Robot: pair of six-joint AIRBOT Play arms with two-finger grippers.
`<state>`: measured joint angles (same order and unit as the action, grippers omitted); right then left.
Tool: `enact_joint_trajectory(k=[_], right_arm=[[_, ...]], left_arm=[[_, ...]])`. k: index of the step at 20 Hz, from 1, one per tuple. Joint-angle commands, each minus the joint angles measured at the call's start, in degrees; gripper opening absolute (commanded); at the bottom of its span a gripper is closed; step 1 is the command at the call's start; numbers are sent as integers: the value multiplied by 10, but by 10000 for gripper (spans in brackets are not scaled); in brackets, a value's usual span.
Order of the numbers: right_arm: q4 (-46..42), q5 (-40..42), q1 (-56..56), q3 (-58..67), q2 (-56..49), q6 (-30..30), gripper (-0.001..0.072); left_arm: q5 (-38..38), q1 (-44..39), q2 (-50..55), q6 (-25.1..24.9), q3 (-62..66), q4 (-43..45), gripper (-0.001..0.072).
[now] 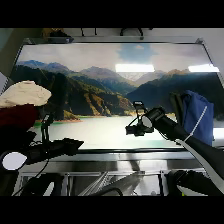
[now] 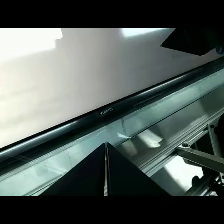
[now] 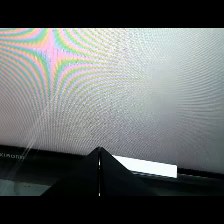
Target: Fold the shirts.
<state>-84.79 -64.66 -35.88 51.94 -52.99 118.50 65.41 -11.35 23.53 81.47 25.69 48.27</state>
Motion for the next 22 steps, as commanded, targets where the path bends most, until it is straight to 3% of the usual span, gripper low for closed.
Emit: enact_joint_trajectory(k=[1,6,10,11,12,18,22], right_arm=[[0,0,0,0,0,0,19],[0,0,0,0,0,0,19],[0,0,0,0,0,0,19],[0,0,0,0,0,0,19],[0,0,0,0,0,0,19],[0,0,0,0,0,0,19],[0,4,0,0,-1,0,19]], left_arm=[[21,0,48,0,0,-11,14],[14,0,103,-11,38,-22,14],[21,0,139,5,143,82,18],[27,0,156,10,174,119,227],[35,0,173,19,205,157,672],[37,43,318,89,409,538,696],[-7,204,465,70,500,552,697]])
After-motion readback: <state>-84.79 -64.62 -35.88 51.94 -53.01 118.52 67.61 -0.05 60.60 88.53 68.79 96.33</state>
